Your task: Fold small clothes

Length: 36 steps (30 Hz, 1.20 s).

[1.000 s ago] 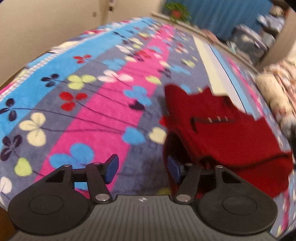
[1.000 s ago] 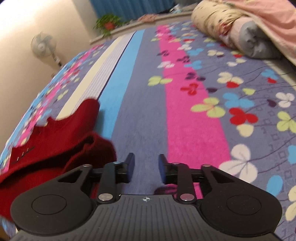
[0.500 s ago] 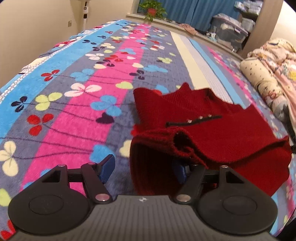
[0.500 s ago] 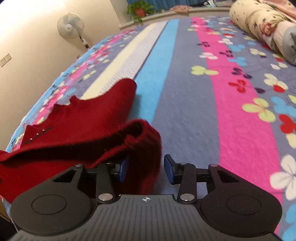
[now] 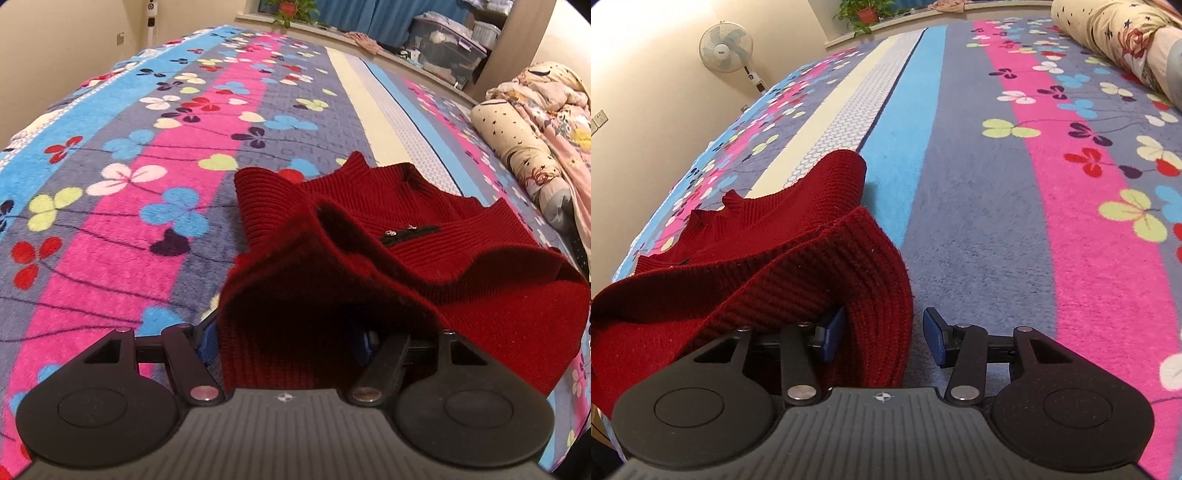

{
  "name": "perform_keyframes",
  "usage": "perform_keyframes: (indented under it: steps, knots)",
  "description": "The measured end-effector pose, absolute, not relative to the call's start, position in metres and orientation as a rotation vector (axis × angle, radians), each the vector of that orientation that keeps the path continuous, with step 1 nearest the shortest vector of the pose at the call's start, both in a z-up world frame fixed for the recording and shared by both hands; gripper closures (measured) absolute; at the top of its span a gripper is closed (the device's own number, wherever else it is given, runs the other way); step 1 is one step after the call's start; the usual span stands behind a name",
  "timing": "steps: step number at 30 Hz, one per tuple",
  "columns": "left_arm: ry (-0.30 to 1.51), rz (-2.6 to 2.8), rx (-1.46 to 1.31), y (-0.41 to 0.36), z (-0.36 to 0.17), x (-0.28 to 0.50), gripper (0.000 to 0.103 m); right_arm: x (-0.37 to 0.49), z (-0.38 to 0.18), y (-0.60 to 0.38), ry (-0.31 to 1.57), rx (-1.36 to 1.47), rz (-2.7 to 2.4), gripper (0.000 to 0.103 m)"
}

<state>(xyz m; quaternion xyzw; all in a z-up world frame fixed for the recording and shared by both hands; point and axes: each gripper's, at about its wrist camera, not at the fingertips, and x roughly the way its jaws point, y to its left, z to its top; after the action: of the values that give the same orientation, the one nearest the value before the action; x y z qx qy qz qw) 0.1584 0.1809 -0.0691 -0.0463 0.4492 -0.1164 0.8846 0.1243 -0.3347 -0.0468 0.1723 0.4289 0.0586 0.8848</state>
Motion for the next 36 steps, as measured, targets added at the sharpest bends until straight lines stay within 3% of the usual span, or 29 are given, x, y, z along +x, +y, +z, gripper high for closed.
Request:
perform_keyframes:
  steps: [1, 2, 3, 4, 6, 18, 21, 24, 28, 31, 34, 36]
  knots:
    - [0.934, -0.242, -0.095, 0.18, -0.07, 0.16, 0.036, 0.124, -0.047, -0.334, 0.893, 0.358, 0.128, 0.063]
    - [0.93, -0.243, -0.093, 0.179, -0.07, 0.161, 0.04, 0.124, -0.046, -0.334, 0.891, 0.358, 0.142, 0.074]
    - [0.923, -0.249, -0.091, 0.178, -0.069, 0.161, 0.053, 0.124, -0.046, -0.333, 0.886, 0.357, 0.158, 0.088]
    - [0.916, -0.249, -0.084, 0.177, -0.068, 0.161, 0.069, 0.123, -0.044, -0.331, 0.878, 0.349, 0.17, 0.091]
    - [0.895, -0.259, -0.075, 0.176, -0.065, 0.159, 0.087, 0.121, -0.039, -0.327, 0.859, 0.318, 0.174, 0.091]
    - [0.502, -0.165, -0.117, 0.192, -0.004, 0.139, 0.089, 0.097, 0.044, -0.34, 0.399, 0.424, 0.198, 0.093]
    - [0.472, -0.088, -0.131, 0.196, -0.002, 0.148, 0.088, 0.104, 0.052, -0.336, 0.303, 0.421, 0.18, 0.093]
    - [0.595, -0.054, -0.15, 0.196, -0.022, 0.172, 0.088, 0.135, 0.035, -0.331, 0.387, 0.464, 0.127, 0.093]
    - [0.885, -0.01, -0.202, 0.198, -0.065, 0.2, 0.088, 0.188, -0.027, -0.325, 0.687, 0.451, 0.015, 0.093]
    - [0.772, -0.041, -0.251, 0.203, -0.045, 0.192, 0.089, 0.198, -0.045, -0.326, 0.728, 0.472, -0.013, 0.093]
    - [0.677, -0.04, -0.208, 0.196, -0.031, 0.185, 0.089, 0.195, -0.018, -0.32, 0.594, 0.421, 0.052, 0.093]
    - [0.708, -0.009, -0.182, 0.191, -0.037, 0.187, 0.089, 0.194, -0.01, -0.318, 0.533, 0.394, 0.072, 0.093]
